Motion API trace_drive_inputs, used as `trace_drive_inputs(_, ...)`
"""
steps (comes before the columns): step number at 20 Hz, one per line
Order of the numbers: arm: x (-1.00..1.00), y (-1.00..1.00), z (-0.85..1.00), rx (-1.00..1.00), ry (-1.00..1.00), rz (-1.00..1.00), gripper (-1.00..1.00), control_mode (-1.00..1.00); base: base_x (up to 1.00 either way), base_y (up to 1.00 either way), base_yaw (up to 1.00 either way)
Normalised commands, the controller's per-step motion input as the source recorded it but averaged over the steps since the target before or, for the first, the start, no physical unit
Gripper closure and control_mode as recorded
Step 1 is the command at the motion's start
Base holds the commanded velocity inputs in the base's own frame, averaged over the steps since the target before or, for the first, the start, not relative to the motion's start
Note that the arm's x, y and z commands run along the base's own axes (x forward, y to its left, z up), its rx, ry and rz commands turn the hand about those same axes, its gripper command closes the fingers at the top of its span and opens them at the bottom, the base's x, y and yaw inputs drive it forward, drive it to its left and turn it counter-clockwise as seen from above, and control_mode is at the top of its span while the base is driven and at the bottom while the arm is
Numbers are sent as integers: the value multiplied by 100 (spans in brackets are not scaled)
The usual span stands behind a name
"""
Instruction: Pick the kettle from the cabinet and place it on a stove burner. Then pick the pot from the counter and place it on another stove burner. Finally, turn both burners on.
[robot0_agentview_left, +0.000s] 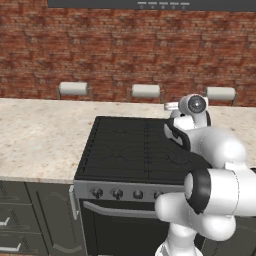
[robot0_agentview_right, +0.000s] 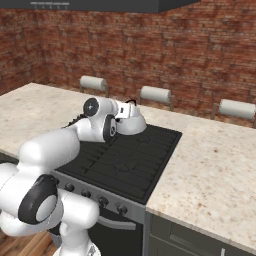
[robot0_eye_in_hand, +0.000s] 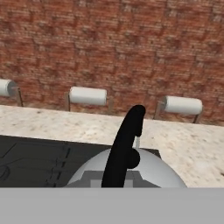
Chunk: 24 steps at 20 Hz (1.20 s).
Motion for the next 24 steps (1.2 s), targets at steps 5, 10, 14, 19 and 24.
trace_drive_inputs(5, 18, -13, -18, 2, 0, 0, 100, -100, 0, 0, 0)
trace_drive_inputs(10, 14, -11, -17, 1, 0, 0, 100, -100, 0, 0, 0)
trace_drive_inputs(14, 12, -11, -16, 1, 0, 0, 100, -100, 0, 0, 0)
trace_drive_inputs(19, 17, -12, -17, 1, 0, 0, 100, -100, 0, 0, 0)
trace_drive_inputs(24, 15, -11, -15, 3, 0, 0, 100, -100, 0, 0, 0)
